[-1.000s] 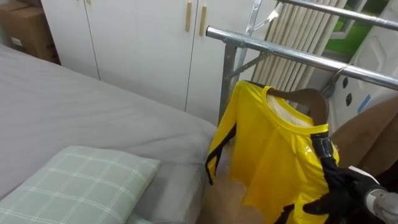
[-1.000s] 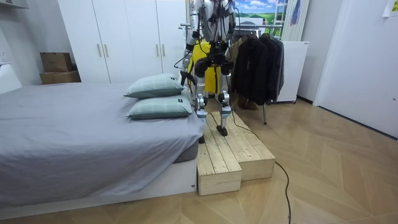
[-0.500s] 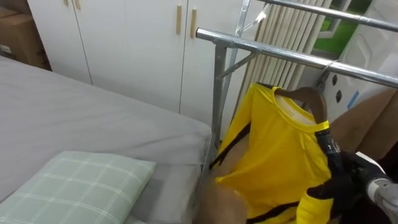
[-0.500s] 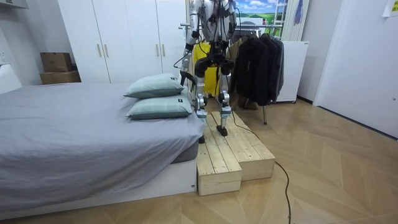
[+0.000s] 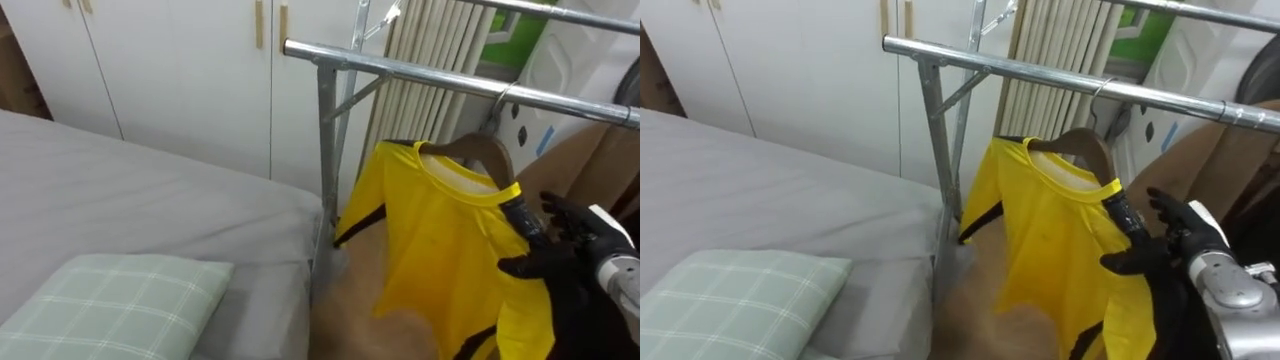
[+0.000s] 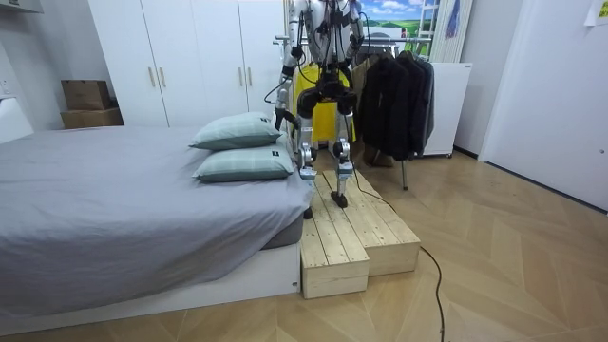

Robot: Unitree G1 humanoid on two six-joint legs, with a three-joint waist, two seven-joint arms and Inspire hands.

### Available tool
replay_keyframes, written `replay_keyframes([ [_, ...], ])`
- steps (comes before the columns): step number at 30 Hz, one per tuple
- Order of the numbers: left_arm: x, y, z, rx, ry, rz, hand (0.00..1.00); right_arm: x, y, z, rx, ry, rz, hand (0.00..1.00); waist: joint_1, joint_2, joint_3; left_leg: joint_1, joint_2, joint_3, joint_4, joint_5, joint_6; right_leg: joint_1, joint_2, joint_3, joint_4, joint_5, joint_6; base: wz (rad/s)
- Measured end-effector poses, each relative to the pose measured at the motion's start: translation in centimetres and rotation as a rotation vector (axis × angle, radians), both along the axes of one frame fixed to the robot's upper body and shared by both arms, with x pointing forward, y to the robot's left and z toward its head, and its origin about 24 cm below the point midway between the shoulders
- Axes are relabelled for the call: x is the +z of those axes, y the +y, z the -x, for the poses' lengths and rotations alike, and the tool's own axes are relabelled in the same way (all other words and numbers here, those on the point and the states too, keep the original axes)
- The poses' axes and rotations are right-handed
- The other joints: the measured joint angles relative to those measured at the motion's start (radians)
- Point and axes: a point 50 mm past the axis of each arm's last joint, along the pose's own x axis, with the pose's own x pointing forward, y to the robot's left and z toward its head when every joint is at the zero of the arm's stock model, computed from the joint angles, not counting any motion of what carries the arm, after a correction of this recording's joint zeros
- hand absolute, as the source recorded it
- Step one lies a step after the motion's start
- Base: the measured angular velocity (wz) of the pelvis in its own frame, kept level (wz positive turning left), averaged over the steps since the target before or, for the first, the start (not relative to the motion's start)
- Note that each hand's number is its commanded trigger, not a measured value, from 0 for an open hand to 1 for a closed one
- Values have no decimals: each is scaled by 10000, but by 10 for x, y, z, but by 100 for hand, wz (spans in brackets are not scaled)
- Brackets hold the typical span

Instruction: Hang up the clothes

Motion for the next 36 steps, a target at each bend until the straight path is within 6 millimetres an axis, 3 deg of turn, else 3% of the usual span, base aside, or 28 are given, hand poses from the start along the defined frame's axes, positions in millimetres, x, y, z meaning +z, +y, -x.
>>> replay_keyframes([
  [6,1,2,1,195,-122,-44,0,15,-6,-3,-554,-1002,-653,0,-198,-58,-4,-20,-7,4,9,0,0,-51,-6,1,76,0,0,0],
  [13,1,3,6,244,55,-115,0,33,-9,-6,-767,-2034,-264,0,-560,-15,14,0,21,173,-21,0,0,-95,65,202,21,32,-19,-6],
  [17,1,4,8,422,101,-146,0,36,-14,3,-879,-2423,-247,0,-628,6,12,-12,43,295,-95,0,-1,-170,111,338,-21,70,-19,-10],
  [23,0,4,14,670,314,-160,0,19,-29,30,-1726,-2311,-120,0,-834,37,28,41,61,605,-78,1,1,-197,139,550,-18,71,-20,-11],
  [28,-1,1,18,807,360,-272,0,8,-39,51,-2515,-2168,14,0,-1086,135,94,12,85,993,-92,0,1,-373,209,877,0,102,16,-15],
  [32,-1,-1,19,874,467,-325,0,-1,-35,73,-2919,-2460,-603,0,-1288,168,113,-39,107,1096,-112,0,1,-502,242,950,2,188,5,-14],
  [36,-2,-2,23,898,615,-321,0,-25,-29,100,-3276,-2032,-1501,0,-1353,268,168,28,179,1367,-126,-13,-4,-511,381,1287,-79,276,8,-19],
])
